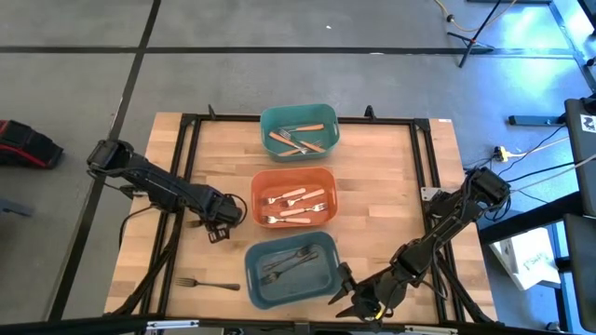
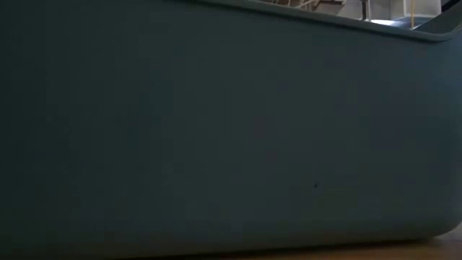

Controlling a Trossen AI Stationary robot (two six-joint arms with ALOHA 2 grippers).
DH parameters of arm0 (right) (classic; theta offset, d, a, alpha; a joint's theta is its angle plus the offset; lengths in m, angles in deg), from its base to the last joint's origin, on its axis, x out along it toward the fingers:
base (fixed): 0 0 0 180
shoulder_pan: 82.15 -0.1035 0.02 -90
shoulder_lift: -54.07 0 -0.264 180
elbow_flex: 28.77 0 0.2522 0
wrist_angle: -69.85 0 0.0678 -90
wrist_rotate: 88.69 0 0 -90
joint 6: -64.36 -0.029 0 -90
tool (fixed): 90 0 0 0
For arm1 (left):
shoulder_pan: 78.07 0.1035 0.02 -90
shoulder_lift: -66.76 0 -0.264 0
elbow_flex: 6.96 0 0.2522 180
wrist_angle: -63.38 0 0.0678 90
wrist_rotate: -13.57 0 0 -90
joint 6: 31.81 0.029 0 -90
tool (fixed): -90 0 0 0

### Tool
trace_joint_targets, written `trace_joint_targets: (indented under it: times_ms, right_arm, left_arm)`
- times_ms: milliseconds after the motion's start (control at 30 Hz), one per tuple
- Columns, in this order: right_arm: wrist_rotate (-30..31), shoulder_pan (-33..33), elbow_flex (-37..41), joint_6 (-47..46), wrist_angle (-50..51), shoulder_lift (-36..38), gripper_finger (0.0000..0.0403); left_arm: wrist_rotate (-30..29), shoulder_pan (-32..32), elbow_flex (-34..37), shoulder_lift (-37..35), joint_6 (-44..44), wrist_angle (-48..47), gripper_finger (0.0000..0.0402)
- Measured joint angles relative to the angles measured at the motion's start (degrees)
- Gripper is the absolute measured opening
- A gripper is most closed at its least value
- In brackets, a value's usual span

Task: Sort silverware by color (type)
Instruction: Put the black fork into the blue bin

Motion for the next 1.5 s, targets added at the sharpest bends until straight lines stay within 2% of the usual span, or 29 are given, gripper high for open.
trace_joint_targets:
  times_ms: [100,300,600,933,1033,1233,1367,1500]
  right_arm:
    - [0.83,0.0,0.0,0.02,0.23,0.0,0.016]
    - [2.69,-0.02,0.0,0.02,0.68,-0.02,0.016]
    - [4.06,-0.02,0.0,-0.79,0.59,-0.02,0.016]
    - [4.39,-0.02,0.0,-1.52,1.68,-0.02,0.016]
    - [4.42,-0.02,0.0,-1.51,1.71,-0.02,0.016]
    - [4.39,-0.02,0.0,-1.52,1.71,-0.03,0.016]
    - [4.39,-0.02,0.0,-1.51,1.73,-0.04,0.016]
    - [4.39,-0.02,0.0,-1.51,1.75,-0.04,0.016]
  left_arm:
    - [0.01,-0.12,0.01,-0.13,0.89,-0.01,0.0012]
    - [-1.99,-1.72,-3.04,-1.65,0.02,-4.59,0.0013]
    - [-7.51,-7.4,-20.16,-6.53,-4.73,-16.66,0.0012]
    - [-14.62,-12.68,-39.18,-6.98,-4.33,-16.93,0.0012]
    - [-17.89,-14.45,-42.18,-7.04,-2.45,-13.78,0.0012]
    - [-19.67,-16.95,-42.31,-6.03,9.32,5.02,0.0012]
    - [-19.2,-17.84,-42.1,-2.17,17.48,14.04,0.0013]
    - [-19.81,-17.64,-42.1,2.61,20.76,19.57,0.0013]
